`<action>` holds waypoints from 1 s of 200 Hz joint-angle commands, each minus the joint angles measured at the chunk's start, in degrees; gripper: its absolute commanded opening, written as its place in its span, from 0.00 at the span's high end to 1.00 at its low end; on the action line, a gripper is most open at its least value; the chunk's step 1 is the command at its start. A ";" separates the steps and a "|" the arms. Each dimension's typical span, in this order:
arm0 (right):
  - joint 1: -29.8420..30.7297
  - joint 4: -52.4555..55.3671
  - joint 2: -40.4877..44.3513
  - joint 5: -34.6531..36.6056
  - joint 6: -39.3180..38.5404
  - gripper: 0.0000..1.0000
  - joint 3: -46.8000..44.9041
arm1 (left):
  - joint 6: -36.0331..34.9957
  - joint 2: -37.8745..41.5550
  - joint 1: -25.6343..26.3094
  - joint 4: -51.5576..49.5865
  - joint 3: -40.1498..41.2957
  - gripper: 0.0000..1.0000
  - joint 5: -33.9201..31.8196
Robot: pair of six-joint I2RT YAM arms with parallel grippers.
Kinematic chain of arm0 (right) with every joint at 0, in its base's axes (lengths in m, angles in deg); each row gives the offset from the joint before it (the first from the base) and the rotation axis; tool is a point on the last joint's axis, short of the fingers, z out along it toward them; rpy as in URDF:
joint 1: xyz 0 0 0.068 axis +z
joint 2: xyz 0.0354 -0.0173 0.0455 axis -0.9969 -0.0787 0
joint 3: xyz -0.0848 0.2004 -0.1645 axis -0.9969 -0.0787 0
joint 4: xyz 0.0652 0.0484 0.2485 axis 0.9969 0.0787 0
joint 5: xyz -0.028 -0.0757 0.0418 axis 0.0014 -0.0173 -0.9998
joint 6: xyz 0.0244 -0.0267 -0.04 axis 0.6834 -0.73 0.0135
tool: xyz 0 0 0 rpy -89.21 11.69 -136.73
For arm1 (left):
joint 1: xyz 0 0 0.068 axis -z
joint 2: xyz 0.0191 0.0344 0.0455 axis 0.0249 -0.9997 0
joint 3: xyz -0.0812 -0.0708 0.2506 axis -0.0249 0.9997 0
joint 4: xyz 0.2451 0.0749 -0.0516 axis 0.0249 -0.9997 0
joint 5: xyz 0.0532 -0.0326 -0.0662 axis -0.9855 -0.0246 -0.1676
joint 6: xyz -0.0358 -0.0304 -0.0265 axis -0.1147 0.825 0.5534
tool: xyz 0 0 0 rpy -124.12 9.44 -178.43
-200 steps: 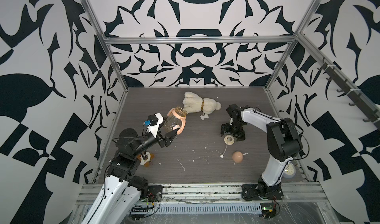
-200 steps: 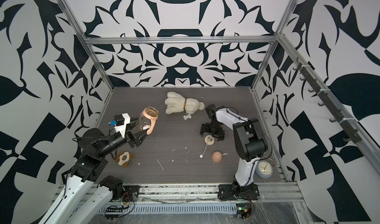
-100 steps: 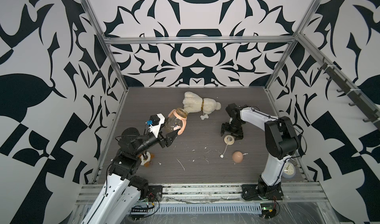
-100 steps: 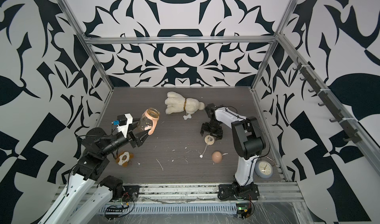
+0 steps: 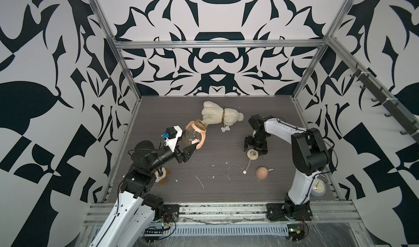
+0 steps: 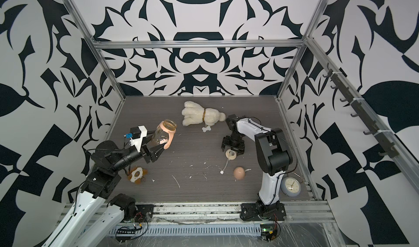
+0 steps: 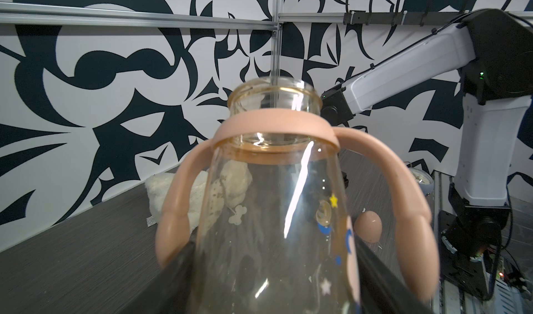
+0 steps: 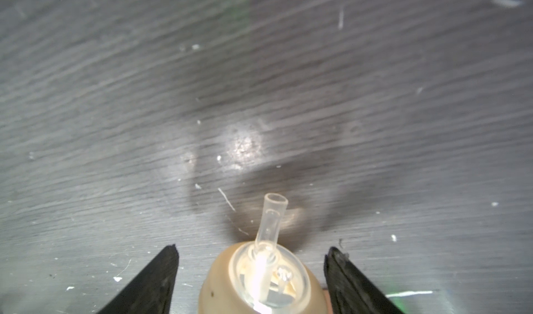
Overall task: Assemble the baby bottles
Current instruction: Pick up the nipple from the center of the board.
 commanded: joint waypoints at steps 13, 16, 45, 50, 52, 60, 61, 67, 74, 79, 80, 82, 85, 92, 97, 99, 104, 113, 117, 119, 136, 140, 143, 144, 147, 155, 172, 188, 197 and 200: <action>0.44 1.69 0.53 -0.98 0.99 0.20 -0.29 | -0.84 0.12 0.06 2.10 0.66 0.92 0.96; 0.51 1.67 0.48 -0.98 0.99 0.20 -0.29 | -0.91 0.18 0.02 2.10 0.75 0.92 0.92; 0.88 2.10 0.31 -0.55 0.77 0.25 -0.63 | -1.21 0.18 0.06 2.19 0.92 0.93 0.93; 0.96 2.16 0.30 -0.45 0.68 0.26 -0.84 | -1.20 0.19 0.04 2.14 1.00 0.93 0.91; 1.01 2.17 0.30 -0.46 0.65 0.26 -0.84 | -1.20 0.16 0.05 2.18 1.03 0.93 0.91; 1.08 2.25 0.30 -0.32 0.54 0.27 -1.16 | -1.28 0.13 0.05 2.27 1.06 0.93 0.83; 1.11 2.21 0.30 -0.29 0.54 0.27 -1.25 | -1.28 0.17 0.06 2.27 1.04 0.93 0.82; 1.14 2.22 0.41 -0.18 0.49 0.27 -1.39 | -1.29 0.15 0.03 2.34 1.15 0.93 0.84; 1.14 2.17 0.52 -0.20 0.41 0.27 -1.51 | -1.29 0.12 0.05 2.36 1.13 0.93 0.82; 1.14 2.20 0.56 -0.10 0.46 0.28 -1.52 | -1.32 0.08 0.06 2.36 1.12 0.93 0.83; 1.19 2.23 0.56 -0.09 0.46 0.28 -1.48 | -1.35 0.10 0.06 2.36 1.11 0.93 0.83; 1.15 2.21 0.56 -0.07 0.46 0.28 -1.51 | -1.30 0.05 0.04 2.36 1.15 0.93 0.82; 1.14 2.22 0.59 -0.05 0.41 0.29 -1.51 | -1.29 0.05 0.05 2.41 1.16 0.93 0.87; 1.14 2.22 0.56 0.00 0.37 0.30 -1.50 | -1.29 0.09 0.02 2.43 1.23 0.93 0.83; 1.19 2.22 0.56 0.00 0.29 0.30 -1.42 | -1.29 0.07 0.03 2.54 1.27 0.93 0.83; 1.15 2.19 0.56 0.00 0.33 0.30 -1.49 | -1.33 0.06 0.03 2.54 1.27 0.93 0.82; 1.15 1.99 0.56 0.00 0.28 0.31 -1.52 | -1.29 0.02 -0.02 2.53 1.17 0.93 0.87; 1.16 1.66 0.56 0.04 0.20 0.31 -1.52 | -1.29 -0.05 0.05 2.54 1.15 0.93 0.93; 1.14 1.50 0.56 0.07 0.20 0.31 -1.52 | -1.29 -0.09 -0.01 2.54 1.16 0.93 0.95; 1.14 1.54 0.56 0.08 0.20 0.31 -1.52 | -1.29 -0.08 0.04 2.54 1.14 0.93 0.92; 1.14 0.98 0.56 -0.26 0.11 0.31 -1.60 | -1.30 -0.10 0.00 2.37 1.01 0.93 0.88; 1.14 0.94 0.56 -0.39 0.11 0.31 -1.60 | -1.29 -0.06 0.01 2.36 0.96 0.93 0.96; 1.14 0.76 0.56 -0.58 0.11 0.31 -1.63 | -1.31 -0.12 0.01 2.36 1.00 0.93 0.94; 1.14 0.67 0.56 -0.60 0.11 0.31 -1.66 | -1.30 -0.13 -0.01 2.36 0.96 0.93 0.92; 1.14 0.48 0.63 -0.76 0.10 0.31 -1.69 | -1.29 -0.09 0.03 2.30 0.94 0.93 0.95; 1.16 0.26 0.62 -0.88 0.19 0.31 -1.61 | -1.29 -0.09 0.05 2.19 0.93 0.93 0.98; 1.14 -0.27 0.40 -1.48 0.85 0.31 -1.50 | -1.29 -0.10 0.06 2.10 1.13 0.93 0.92; 1.06 -0.57 0.13 -1.51 1.29 0.31 -1.37 | -1.33 -0.07 0.05 2.02 1.18 0.93 1.10; 1.05 -0.74 -0.09 -1.65 1.51 0.31 -1.43 | -1.37 -0.06 0.09 1.92 1.18 0.93 1.11; 1.03 -0.81 -0.17 -1.73 1.47 0.31 -1.48 | -1.37 0.00 0.07 1.92 1.21 0.93 1.09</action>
